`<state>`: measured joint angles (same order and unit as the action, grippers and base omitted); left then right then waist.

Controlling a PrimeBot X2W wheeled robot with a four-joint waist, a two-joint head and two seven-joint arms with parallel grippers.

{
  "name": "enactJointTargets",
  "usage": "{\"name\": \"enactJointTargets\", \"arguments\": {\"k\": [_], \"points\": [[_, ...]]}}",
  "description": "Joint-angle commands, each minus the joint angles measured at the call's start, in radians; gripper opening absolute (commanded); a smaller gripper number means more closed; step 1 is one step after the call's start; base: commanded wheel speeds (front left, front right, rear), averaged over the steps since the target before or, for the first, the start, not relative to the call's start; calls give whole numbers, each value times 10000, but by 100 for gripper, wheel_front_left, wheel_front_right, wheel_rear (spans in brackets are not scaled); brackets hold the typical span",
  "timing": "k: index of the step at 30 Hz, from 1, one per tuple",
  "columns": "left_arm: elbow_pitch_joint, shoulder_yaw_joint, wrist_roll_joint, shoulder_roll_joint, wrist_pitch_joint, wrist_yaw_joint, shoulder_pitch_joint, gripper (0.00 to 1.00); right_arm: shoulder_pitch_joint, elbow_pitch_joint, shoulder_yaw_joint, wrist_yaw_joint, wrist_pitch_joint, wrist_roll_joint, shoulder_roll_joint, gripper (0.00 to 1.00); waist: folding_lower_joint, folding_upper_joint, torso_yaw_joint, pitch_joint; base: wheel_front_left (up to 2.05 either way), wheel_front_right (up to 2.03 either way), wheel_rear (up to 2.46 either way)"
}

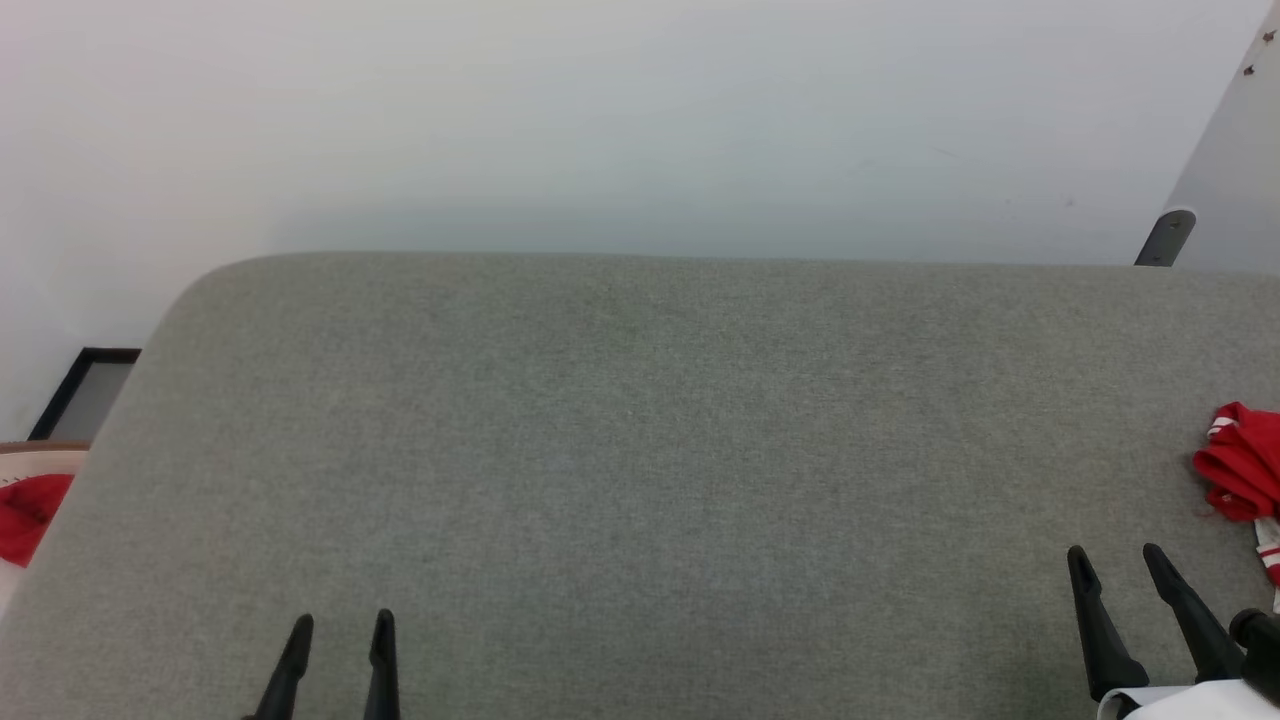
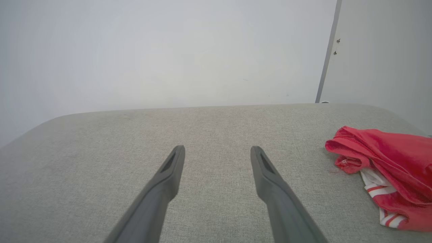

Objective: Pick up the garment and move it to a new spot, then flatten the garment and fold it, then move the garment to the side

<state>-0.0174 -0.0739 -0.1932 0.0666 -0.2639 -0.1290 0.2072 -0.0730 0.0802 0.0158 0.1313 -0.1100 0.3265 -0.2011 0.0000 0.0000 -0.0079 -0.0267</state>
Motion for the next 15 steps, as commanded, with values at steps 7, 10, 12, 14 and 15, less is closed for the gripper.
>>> {"name": "enactJointTargets", "arguments": {"k": [7, 10, 12, 14, 15], "points": [[-51, -134, -159, -84, 2, -20, 66, 100, -91, -59, 38, -11, 22, 38, 107, 100, 0, 0, -15, 27, 0, 0, 0], [0, -154, -116, -92, 0, -2, 18, 0, -5, -24, 23, 0, 44, 53, 115, 0, 0, 0, -15, 44, 0, 0, 0], [-176, -131, -129, -109, 3, 0, 39, 0, -26, 165, 10, 0, 53, 70, 193, 0, 0, 0, -15, 45, 0, 0, 0], [-318, -106, -264, -138, 24, 1, 38, 0, -29, 317, 8, 0, 77, 210, 256, 0, 0, 0, -15, 47, 0, 0, 0], [-327, -95, -472, -135, 63, 4, 4, 0, 1, 338, 25, 0, 110, 391, 274, 0, 0, 0, -15, 49, 0, 0, 0]]}}
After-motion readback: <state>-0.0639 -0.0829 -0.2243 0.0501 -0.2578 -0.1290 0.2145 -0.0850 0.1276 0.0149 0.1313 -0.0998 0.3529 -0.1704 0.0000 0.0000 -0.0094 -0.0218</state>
